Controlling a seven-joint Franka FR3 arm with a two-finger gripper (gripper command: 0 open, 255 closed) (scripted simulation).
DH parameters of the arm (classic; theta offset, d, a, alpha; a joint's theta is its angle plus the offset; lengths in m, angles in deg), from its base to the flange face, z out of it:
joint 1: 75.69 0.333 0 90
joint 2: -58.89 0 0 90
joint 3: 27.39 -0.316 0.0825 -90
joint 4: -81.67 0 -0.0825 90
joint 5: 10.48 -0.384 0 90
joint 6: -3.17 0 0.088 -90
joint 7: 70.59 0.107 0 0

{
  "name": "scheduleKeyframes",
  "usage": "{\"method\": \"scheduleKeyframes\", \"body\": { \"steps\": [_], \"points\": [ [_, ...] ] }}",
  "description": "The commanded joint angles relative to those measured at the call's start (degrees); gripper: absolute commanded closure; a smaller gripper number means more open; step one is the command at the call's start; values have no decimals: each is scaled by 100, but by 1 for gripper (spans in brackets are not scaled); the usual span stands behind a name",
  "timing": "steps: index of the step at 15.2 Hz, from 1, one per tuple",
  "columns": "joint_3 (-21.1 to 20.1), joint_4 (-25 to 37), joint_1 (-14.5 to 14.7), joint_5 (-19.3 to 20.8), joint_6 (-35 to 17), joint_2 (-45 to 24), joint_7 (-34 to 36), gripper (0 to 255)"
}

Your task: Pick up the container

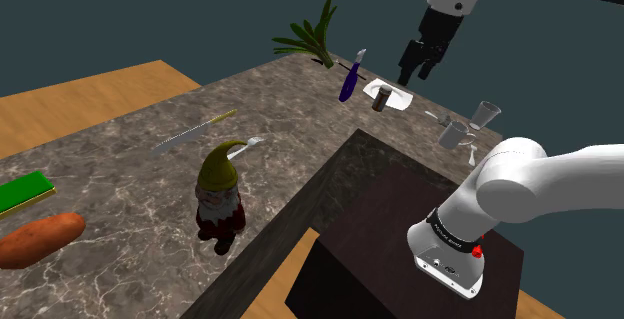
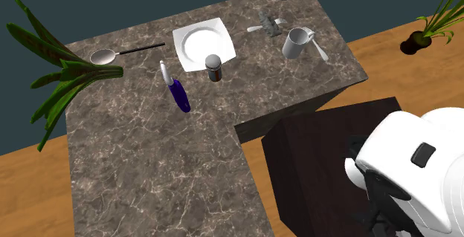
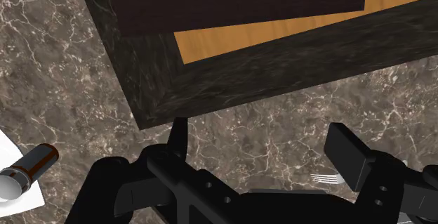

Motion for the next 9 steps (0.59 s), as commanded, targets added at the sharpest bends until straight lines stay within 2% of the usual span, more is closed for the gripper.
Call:
{"method": "scheduleKeyframes", "body": {
  "steps": [1,9],
  "points": [
    [0,0,0,0,0,0,0,0],
    [917,-82,-314,577,-1030,-841,-941,0]
  ]
}}
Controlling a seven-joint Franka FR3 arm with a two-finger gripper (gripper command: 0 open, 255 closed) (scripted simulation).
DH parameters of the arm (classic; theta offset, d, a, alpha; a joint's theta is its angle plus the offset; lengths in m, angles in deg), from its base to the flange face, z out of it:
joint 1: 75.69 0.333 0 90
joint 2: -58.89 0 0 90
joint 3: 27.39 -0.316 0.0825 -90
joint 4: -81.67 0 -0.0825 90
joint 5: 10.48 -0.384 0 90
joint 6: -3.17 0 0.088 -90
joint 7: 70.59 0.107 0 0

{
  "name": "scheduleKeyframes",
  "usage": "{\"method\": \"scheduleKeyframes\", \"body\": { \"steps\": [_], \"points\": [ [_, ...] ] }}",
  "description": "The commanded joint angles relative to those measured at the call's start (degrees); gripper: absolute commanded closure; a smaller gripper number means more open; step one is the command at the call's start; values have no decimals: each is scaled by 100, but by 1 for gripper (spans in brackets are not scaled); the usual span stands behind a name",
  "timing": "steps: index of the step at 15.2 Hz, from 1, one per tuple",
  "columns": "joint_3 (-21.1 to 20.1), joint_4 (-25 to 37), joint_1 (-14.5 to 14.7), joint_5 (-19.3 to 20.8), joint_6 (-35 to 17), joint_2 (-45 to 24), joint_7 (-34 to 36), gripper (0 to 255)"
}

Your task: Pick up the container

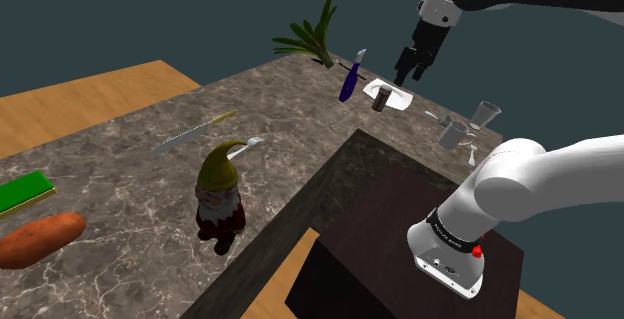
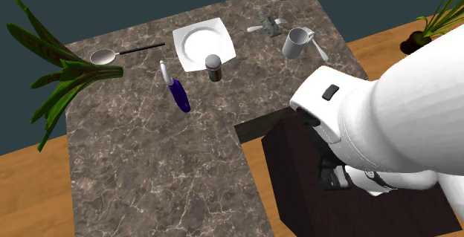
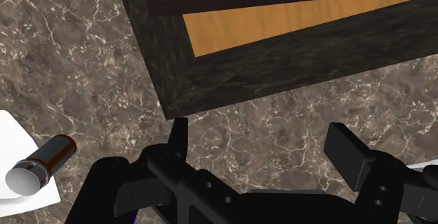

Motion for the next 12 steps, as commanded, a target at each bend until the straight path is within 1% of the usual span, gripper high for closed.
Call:
{"method": "scheduleKeyframes", "body": {
  "steps": [1,7,12],
  "points": [
    [237,34,-65,118,-295,-288,-242,0],
    [908,336,-190,282,-1061,-1259,-959,0],
    [1448,790,-217,159,-1629,-2220,-1626,0]
  ]
}}
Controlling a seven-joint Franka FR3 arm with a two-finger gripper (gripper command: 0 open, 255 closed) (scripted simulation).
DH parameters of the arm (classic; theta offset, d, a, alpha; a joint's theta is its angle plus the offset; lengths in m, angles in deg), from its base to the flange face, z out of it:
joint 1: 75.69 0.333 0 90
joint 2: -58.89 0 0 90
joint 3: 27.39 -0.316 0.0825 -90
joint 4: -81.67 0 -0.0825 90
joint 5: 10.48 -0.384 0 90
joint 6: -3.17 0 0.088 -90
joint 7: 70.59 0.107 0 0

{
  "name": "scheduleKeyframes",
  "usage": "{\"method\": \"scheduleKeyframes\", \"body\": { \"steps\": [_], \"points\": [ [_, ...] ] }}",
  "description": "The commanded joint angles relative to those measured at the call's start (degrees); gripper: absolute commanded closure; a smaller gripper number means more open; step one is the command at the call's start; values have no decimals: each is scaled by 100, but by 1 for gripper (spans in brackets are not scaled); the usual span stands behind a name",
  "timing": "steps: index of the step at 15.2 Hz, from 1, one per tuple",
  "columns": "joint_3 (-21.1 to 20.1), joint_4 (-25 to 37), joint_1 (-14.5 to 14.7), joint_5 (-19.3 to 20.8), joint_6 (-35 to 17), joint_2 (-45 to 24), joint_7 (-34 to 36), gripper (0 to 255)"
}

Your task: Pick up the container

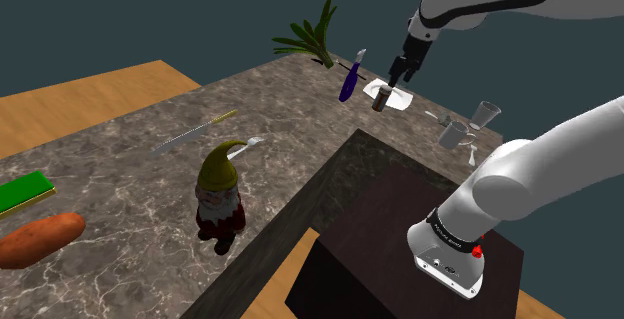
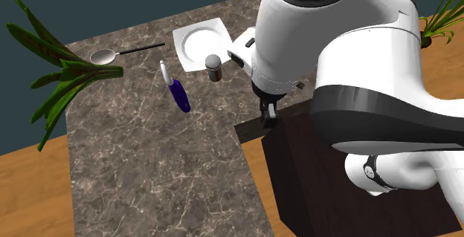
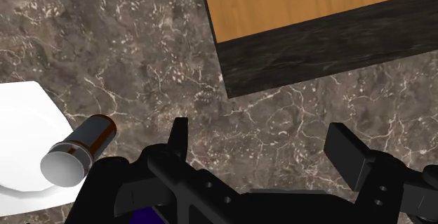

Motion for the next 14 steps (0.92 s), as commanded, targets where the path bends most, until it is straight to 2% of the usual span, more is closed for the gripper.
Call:
{"method": "scheduleKeyframes", "body": {
  "steps": [1,8,14],
  "points": [
    [210,263,-2,-106,-180,-423,-302,0],
    [761,1251,-114,-902,-702,-2013,-1469,0],
    [819,2411,-574,-1846,-793,-3474,-2466,0]
  ]
}}
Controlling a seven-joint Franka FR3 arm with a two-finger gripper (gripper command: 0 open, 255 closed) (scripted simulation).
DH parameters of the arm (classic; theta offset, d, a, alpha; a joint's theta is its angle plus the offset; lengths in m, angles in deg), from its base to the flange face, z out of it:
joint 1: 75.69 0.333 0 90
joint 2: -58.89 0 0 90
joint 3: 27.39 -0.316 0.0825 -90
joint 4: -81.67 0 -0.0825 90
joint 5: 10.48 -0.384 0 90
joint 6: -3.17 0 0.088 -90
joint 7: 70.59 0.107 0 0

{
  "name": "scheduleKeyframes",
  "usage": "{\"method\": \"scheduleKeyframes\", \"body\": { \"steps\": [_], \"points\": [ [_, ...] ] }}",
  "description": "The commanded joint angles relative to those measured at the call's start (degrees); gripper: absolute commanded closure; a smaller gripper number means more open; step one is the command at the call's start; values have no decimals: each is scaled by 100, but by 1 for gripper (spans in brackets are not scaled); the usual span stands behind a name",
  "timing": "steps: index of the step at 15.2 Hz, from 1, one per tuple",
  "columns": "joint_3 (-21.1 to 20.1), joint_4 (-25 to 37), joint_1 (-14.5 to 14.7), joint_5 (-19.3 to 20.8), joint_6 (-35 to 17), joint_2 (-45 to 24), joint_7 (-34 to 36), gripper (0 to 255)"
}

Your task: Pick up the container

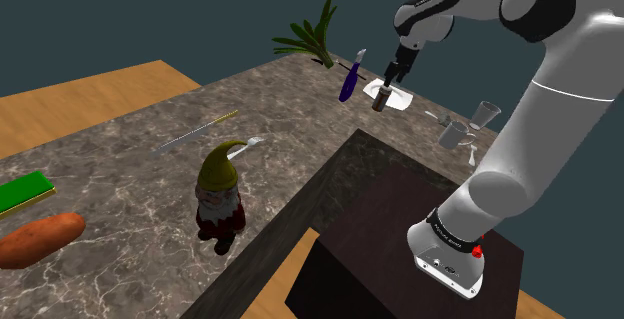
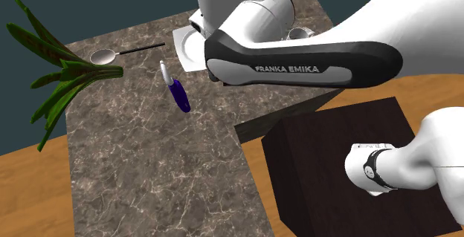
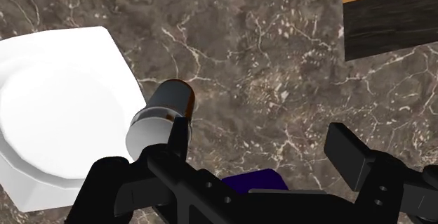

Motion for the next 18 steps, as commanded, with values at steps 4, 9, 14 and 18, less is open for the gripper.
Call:
{"method": "scheduleKeyframes", "body": {
  "steps": [4,9,14,18],
  "points": [
    [-156,1228,-568,-692,151,-1231,-648,0],
    [-318,1902,-933,-987,178,-1924,-893,0],
    [-393,1806,-977,-1097,-100,-2122,-956,0],
    [-405,1805,-981,-1112,-133,-2155,-958,255]
  ]
}}
